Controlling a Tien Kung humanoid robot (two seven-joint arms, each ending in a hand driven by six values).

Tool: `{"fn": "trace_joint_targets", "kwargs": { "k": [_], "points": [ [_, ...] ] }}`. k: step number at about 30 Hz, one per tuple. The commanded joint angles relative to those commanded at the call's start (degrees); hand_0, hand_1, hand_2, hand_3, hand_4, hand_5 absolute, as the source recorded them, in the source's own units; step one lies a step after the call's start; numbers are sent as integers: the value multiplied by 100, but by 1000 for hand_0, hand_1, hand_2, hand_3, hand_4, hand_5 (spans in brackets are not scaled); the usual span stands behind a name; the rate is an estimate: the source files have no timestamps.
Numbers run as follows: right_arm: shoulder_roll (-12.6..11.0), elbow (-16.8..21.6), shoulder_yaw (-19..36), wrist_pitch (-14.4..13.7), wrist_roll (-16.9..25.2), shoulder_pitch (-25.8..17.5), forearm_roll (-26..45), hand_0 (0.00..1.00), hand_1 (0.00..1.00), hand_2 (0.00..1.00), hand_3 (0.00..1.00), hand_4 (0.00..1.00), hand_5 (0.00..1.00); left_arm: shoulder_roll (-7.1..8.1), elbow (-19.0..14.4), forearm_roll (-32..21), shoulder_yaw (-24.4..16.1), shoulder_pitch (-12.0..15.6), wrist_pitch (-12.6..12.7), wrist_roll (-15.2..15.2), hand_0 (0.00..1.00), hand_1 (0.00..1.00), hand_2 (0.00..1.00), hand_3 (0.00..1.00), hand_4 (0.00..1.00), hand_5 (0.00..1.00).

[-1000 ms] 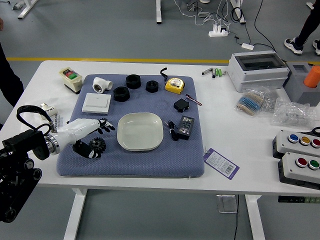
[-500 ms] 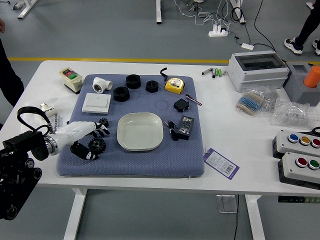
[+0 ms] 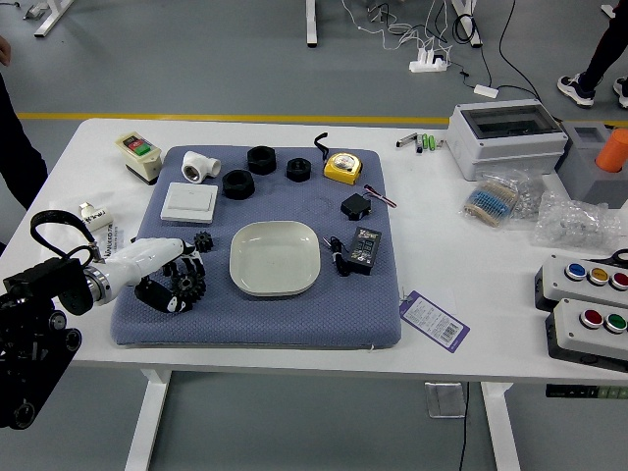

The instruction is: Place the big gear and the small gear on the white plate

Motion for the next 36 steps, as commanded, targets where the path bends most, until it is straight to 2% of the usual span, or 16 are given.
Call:
{"fn": "trace_joint_targets", "kwargs": {
  "k": [3,4,9,10,15,21,26,28,33,34,36],
  "points": [
    [-1,0,1,1,0,1,-2,685,706,757,571,788,646,4,-13,0,-2,5,-20,8,368,352,390,443,268,2],
    [0,0,2,0,1,0,1,686,707,757,571,788,646,13,-37,0,0,6,-33,15,316,280,314,402,117,2],
    [5,0,2,-1,2,-7,15,686,707,757,571,788,646,51,-246,0,10,-16,-71,43,316,280,314,402,117,2],
    [6,0,1,-1,2,-7,16,686,707,757,571,788,646,54,-271,0,13,-21,-72,46,291,225,276,387,2,2],
    [6,3,-29,-1,-1,-12,19,686,707,757,571,788,646,31,-414,0,36,-71,-50,15,291,225,276,387,2,2],
    [13,4,-78,-7,0,-32,47,686,707,757,571,788,646,-169,-440,0,153,-216,35,-45,280,221,270,378,2,2],
    [15,7,-129,-14,2,-40,74,687,707,757,571,788,646,-364,-352,0,410,-534,121,-81,276,215,265,370,2,2],
    [15,8,-133,-15,2,-41,77,687,708,757,571,788,646,-384,-335,0,443,-578,132,-86,274,214,264,370,2,2],
    [3,19,-171,-27,7,-34,104,687,708,757,571,788,646,-553,-6,0,794,-1033,267,-175,274,214,264,370,2,2],
    [2,20,-175,-28,8,-34,110,686,709,757,571,788,646,-581,58,0,852,-1104,293,-197,302,293,334,420,148,2],
    [-3,22,-178,-29,7,-27,105,686,709,757,571,788,646,-658,219,0,959,-1233,344,-225,302,293,334,420,148,2]
  ]
}}
